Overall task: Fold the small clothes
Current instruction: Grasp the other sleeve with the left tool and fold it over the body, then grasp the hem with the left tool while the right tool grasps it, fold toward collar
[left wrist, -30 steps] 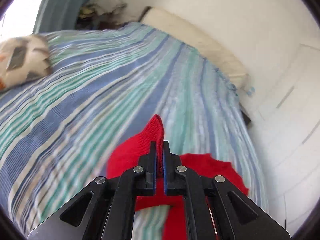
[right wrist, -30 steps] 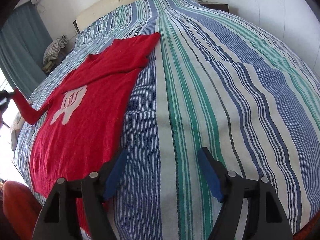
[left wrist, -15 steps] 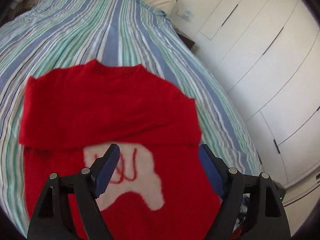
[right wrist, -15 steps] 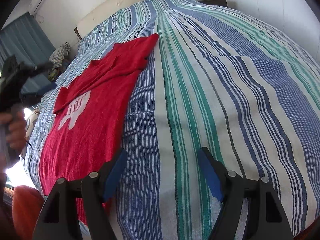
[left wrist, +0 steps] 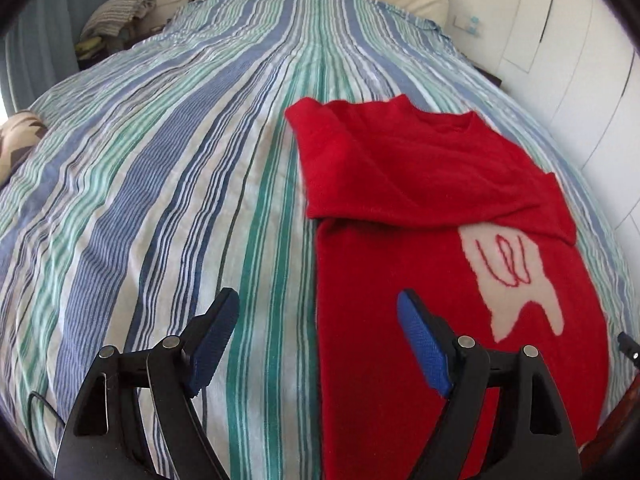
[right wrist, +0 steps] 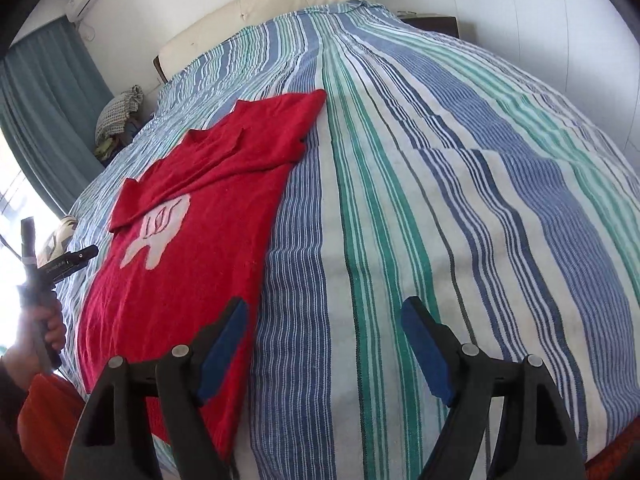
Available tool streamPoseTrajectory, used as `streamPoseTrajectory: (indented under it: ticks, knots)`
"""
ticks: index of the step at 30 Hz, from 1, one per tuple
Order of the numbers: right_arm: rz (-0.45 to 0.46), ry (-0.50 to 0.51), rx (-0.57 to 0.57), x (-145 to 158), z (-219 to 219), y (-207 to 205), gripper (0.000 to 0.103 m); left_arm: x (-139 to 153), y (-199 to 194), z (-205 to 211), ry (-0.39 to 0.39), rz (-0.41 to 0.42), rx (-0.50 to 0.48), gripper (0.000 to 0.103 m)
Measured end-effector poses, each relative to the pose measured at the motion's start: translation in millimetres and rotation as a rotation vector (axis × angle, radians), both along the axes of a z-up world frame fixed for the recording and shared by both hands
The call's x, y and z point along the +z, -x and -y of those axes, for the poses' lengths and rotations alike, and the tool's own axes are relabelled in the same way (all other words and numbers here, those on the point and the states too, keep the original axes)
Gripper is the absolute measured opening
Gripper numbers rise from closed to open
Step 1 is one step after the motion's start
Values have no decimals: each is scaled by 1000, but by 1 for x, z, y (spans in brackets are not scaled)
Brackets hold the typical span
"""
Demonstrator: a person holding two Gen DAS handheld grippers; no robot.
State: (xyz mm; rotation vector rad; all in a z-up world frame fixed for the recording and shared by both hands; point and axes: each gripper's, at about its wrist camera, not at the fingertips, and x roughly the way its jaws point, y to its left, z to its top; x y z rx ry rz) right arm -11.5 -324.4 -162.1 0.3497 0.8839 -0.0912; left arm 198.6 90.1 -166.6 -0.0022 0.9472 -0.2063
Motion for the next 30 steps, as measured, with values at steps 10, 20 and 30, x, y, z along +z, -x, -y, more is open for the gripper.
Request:
streamPoseTrajectory:
  ticks: [10,20,30]
  knots:
    - [-50,-29,-48,-14,15,1,78,12,55,-15,80,-23,36,83]
    - [20,-131,-48,22,17,16,78,-3,113,-31,191,-171,31,85]
    - [-154,-433,172,-5,-28,42,78,-19,131,-8,201,-283,-67,68]
